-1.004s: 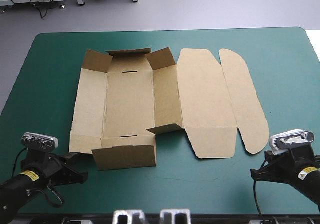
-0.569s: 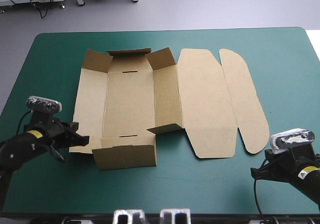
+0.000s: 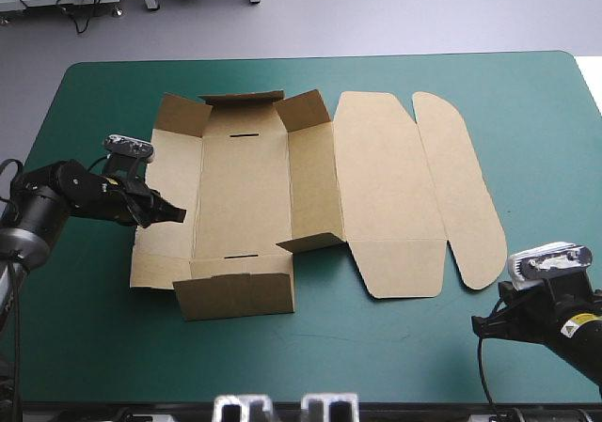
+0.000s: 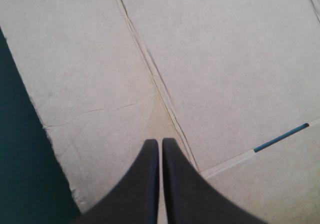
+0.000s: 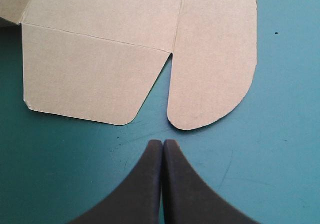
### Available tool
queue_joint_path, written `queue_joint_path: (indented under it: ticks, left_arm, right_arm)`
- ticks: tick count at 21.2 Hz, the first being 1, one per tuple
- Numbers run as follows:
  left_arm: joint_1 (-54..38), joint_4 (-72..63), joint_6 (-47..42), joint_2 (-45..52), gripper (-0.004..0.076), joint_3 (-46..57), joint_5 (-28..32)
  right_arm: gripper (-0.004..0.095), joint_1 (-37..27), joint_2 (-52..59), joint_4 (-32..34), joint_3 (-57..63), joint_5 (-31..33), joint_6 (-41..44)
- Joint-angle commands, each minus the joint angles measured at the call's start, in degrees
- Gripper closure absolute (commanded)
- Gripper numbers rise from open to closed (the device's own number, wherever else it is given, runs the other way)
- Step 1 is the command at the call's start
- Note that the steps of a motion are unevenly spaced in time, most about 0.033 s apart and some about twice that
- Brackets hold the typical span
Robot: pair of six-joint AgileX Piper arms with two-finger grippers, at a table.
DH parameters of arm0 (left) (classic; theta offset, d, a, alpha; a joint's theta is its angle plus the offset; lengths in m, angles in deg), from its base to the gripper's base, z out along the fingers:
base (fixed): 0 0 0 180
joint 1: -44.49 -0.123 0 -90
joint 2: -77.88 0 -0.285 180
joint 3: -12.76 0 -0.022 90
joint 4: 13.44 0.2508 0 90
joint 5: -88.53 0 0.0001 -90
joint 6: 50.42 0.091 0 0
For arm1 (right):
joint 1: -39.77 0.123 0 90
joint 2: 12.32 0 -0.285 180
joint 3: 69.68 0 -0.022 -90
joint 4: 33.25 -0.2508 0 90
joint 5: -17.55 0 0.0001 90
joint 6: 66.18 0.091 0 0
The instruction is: Fold the box
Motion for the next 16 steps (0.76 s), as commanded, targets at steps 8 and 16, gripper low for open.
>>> queue_joint_path:
  ticks: [8,16]
  left_arm:
    - [-33.48,-33.86,17.01,0.70,0.0709,-3.10,-15.40]
    - [-34.11,-32.49,13.88,0.61,0.0356,-2.97,-16.62]
  right_arm:
    - [0.0928,-0.08,-0.64,-0.50,-1.91,-2.71,-0.26]
    - [0.0928,-0.08,-0.64,-1.55,-1.91,-2.90,-0.14]
